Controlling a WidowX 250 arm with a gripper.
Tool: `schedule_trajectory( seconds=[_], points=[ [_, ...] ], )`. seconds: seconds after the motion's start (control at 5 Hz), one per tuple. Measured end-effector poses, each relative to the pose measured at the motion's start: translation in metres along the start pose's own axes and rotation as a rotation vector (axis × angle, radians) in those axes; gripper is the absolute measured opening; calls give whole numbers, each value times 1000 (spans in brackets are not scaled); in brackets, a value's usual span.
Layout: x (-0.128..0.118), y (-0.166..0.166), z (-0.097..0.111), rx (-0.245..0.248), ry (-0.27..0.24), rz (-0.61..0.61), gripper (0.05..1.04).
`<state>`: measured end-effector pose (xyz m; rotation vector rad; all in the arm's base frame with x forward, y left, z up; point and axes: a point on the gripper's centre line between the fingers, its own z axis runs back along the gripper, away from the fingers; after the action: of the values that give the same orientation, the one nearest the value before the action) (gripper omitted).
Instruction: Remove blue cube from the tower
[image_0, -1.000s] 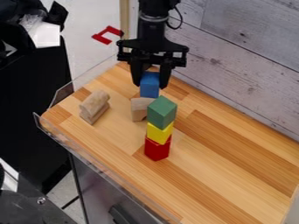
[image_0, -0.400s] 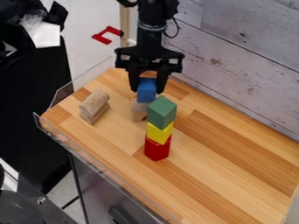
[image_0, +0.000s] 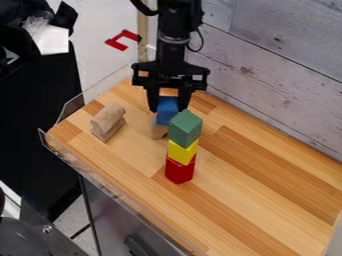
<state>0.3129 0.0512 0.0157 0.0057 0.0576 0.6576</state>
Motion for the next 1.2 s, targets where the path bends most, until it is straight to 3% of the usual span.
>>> schedule_trajectory(
  seconds=[0.6, 0.8, 1.0, 1.2],
  points=[
    [6, -3, -4, 9, 9, 16, 608],
    [4, -1, -8, 27, 45, 15, 914],
    [3, -3, -8, 16, 52, 11, 1009],
    [2, -5, -6, 1, 55, 12, 1001]
  ],
)
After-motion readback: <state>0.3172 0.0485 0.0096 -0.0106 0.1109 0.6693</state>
